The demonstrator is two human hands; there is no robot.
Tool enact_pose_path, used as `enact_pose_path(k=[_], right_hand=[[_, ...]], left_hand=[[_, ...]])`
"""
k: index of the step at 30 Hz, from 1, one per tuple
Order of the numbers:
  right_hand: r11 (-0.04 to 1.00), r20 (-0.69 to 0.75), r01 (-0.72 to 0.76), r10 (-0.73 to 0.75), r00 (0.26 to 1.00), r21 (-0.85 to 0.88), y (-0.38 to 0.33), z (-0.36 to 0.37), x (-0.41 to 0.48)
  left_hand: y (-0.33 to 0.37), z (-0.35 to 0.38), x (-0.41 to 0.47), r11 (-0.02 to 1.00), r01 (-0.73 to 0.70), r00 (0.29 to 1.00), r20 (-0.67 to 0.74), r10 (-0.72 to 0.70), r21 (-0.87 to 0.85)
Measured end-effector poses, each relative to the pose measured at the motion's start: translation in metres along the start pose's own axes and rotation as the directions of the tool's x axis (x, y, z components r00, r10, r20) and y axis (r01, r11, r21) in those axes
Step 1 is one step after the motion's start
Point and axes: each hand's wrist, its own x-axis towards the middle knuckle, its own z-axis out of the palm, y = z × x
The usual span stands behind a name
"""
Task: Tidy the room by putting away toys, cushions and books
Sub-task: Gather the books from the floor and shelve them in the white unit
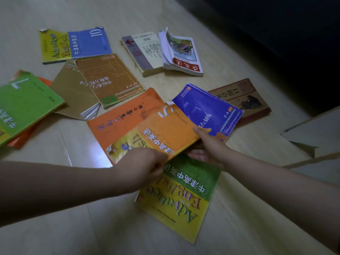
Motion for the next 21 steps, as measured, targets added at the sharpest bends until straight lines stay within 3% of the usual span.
enact_pose_path(k=[2,5,10,14,17,21], right_hand=[[0.994,-0.042,-0.012,0.017,0.999,0.107,0.003,-0.002,0.001],[0.999,-0.11,0.005,-0.01,0.994,-0.045,0.012,-0.013,0.002],[0.964,-0.17,0.089,-0.135,0.976,-0.25,0.014,-0.038,0.001],[0.977,-0.17,0.076,-0.111,0.979,-0.201,0.031,-0.057,0.002],[0.975,-0.21,0.053,-0.099,0.973,-0.214,0.047,-0.065,0.0],[0.911,-0.285,0.055,-0.185,0.94,-0.41,0.064,-0.064,-0.004]], left_hand=[[0.011,0.007,-0.004,0.999,-0.05,0.999,0.013,0.05,-0.016],[0.023,0.01,-0.003,0.992,-0.073,0.997,0.026,0.076,-0.103],[0.002,0.015,0.007,0.976,0.141,0.99,0.001,-0.142,-0.167],[-0.026,0.02,0.008,0.912,0.336,0.933,-0.05,-0.357,-0.237],[-0.027,0.023,0.006,0.905,0.359,0.93,0.007,-0.367,-0.229],[-0.018,0.03,0.001,0.87,0.429,0.903,0.081,-0.423,-0.243]])
